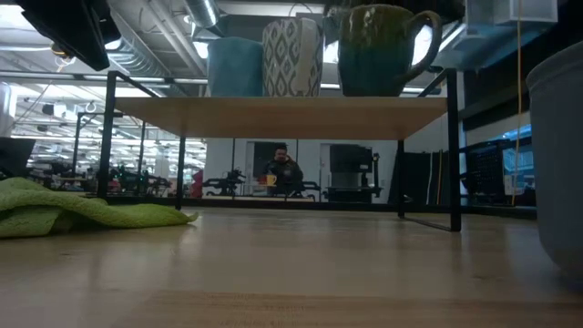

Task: Stack small to large cups/mugs on shelf
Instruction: Put the green mug on the shelf

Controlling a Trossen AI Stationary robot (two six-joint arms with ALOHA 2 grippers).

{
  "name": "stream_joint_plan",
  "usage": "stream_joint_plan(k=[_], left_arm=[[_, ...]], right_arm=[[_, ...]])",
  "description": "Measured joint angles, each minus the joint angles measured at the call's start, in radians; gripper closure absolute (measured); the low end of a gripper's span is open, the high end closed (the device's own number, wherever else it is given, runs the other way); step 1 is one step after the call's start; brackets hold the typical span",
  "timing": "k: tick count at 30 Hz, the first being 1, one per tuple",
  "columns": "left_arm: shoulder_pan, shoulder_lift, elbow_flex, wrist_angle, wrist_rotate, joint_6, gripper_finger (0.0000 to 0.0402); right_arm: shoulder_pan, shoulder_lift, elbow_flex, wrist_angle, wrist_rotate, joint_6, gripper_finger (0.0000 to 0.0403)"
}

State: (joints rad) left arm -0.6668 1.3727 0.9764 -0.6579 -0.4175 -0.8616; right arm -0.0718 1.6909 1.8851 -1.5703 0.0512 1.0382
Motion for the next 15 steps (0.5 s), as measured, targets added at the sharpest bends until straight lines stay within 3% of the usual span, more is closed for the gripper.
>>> stream_joint_plan(k=[15], left_arm=[[-0.004,0.000,0.000,0.015,0.000,-0.001,0.0341]], right_arm=[[-0.025,0.000,0.000,0.000,-0.035,-0.005,0.0359]])
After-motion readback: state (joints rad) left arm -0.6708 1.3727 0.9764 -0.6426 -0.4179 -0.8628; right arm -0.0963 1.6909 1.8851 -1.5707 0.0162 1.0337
